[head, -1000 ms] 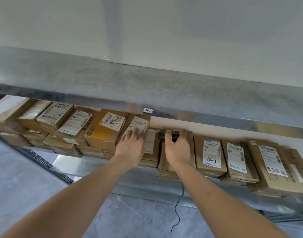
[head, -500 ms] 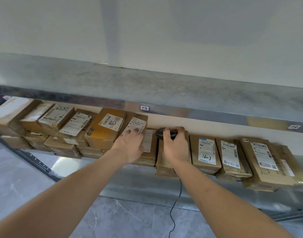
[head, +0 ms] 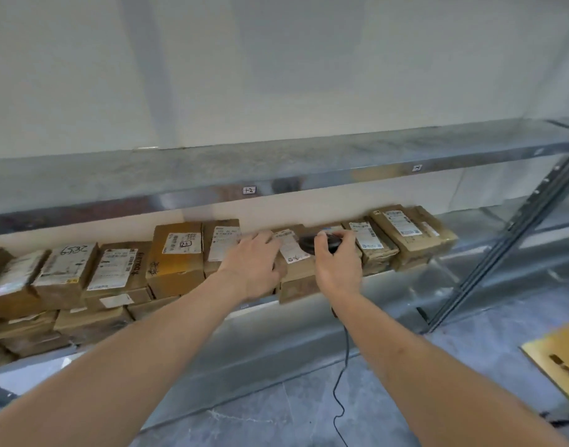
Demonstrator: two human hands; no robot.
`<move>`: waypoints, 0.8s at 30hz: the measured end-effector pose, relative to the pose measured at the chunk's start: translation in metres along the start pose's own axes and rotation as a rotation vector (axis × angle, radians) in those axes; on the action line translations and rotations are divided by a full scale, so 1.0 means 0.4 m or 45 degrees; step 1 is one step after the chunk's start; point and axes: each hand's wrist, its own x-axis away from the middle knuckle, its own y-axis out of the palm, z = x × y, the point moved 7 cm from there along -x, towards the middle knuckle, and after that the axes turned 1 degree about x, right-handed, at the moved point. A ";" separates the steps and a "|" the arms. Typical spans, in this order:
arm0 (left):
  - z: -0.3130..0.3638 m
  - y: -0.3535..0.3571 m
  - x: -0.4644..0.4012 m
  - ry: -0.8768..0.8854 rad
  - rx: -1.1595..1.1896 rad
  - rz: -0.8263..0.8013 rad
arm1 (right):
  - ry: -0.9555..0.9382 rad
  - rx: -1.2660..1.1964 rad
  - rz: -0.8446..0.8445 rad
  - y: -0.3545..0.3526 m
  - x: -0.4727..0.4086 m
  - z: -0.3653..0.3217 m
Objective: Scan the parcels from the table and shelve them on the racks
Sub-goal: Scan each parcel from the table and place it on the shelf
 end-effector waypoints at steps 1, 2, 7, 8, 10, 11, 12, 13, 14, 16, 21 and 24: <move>0.025 -0.008 0.012 0.048 -0.002 0.011 | 0.017 0.005 0.041 -0.030 0.024 0.005; 0.053 -0.016 0.025 0.095 0.000 0.022 | 0.034 0.000 0.079 -0.062 0.048 0.011; 0.213 -0.064 0.084 0.325 -0.001 0.111 | 0.072 -0.033 0.265 -0.248 0.166 0.029; 0.251 -0.072 0.093 0.371 -0.006 0.129 | 0.072 -0.028 0.310 -0.287 0.185 0.034; 0.333 -0.092 0.116 0.457 0.002 0.151 | 0.087 -0.011 0.403 -0.368 0.222 0.048; 0.377 -0.102 0.128 0.498 0.007 0.154 | 0.104 -0.003 0.443 -0.408 0.240 0.059; 0.423 -0.110 0.141 0.539 0.007 0.156 | 0.120 0.004 0.484 -0.449 0.259 0.070; 0.466 -0.116 0.154 0.573 0.004 0.153 | 0.130 0.008 0.524 -0.489 0.278 0.083; 0.509 -0.123 0.166 0.604 0.003 0.152 | 0.129 0.005 0.567 -0.531 0.298 0.096; 0.605 -0.132 0.186 0.665 0.007 0.151 | 0.131 -0.011 0.638 -0.623 0.339 0.128; 0.892 -0.145 0.252 0.866 0.021 0.194 | 0.136 -0.022 0.767 -0.874 0.427 0.221; 1.078 -0.129 0.287 0.958 0.051 0.200 | 0.158 -0.012 0.836 -1.026 0.476 0.297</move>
